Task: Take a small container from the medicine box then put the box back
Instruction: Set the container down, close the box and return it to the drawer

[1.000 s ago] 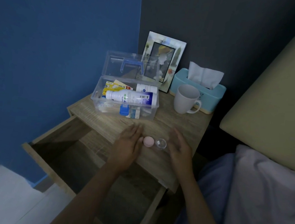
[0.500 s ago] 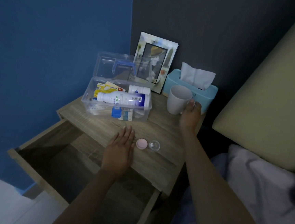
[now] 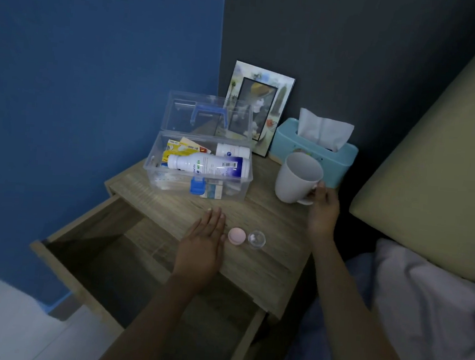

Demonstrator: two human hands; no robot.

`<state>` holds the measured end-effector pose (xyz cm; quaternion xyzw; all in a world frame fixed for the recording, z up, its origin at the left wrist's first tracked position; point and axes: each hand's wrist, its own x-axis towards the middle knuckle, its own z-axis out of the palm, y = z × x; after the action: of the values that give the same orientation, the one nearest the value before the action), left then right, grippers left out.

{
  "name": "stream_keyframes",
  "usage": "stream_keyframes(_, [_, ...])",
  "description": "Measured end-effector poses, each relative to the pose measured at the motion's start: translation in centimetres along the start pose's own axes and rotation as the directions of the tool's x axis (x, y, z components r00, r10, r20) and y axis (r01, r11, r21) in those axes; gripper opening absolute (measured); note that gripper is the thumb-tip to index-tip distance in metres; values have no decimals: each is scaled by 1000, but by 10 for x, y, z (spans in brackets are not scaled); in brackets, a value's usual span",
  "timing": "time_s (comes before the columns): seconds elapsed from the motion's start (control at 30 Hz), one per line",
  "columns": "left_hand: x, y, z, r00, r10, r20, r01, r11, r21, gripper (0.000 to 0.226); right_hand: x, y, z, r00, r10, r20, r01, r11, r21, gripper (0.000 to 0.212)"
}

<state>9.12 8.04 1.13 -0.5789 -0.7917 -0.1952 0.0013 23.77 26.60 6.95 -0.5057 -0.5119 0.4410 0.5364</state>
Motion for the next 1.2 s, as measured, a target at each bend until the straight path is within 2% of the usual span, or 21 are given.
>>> stream_keyframes(0.23, [0,-1,1,1000,5,6,-5,1000,4,48,-37,3,-31,998,-20,62,23,999,-41,34])
stream_keyframes(0.57, [0,0,1,1000,5,-1,-5,1000,5,48,-55,-1,-37,988,16,153,-11,999,-32,23])
stream_keyframes(0.73, [0,0,2,1000,5,-28,-5,1000,-6,47,-57,0,-37,990,38,135,-35,999,-26,30])
stream_keyframes(0.83, [0,-3,3,1000,1,27,-1,1000,-3,51,-56,-1,-38,988,40,146,-34,999,-39,31])
stream_keyframes(0.93, [-1,-3,-6,999,-31,34,36,987,-158,53,-56,-3,-41,991,22,135,-12,997,-76,17])
stream_keyframes(0.97, [-2,-3,-15,998,-59,8,59,971,-232,53,-57,-5,-43,993,-1,122,11,996,-87,12])
stream_keyframes(1.03, [-5,-3,-35,985,-106,-139,61,953,-295,51,-57,-15,-43,992,-82,97,92,990,-108,10])
stream_keyframes(1.13, [3,-12,-71,905,-159,-395,38,954,-297,45,-56,-46,-30,970,-220,107,229,970,-81,10])
stream_keyframes(1.2, [20,-24,-91,866,-238,-439,80,935,-347,43,-54,-70,-8,952,-261,163,273,960,-58,12])
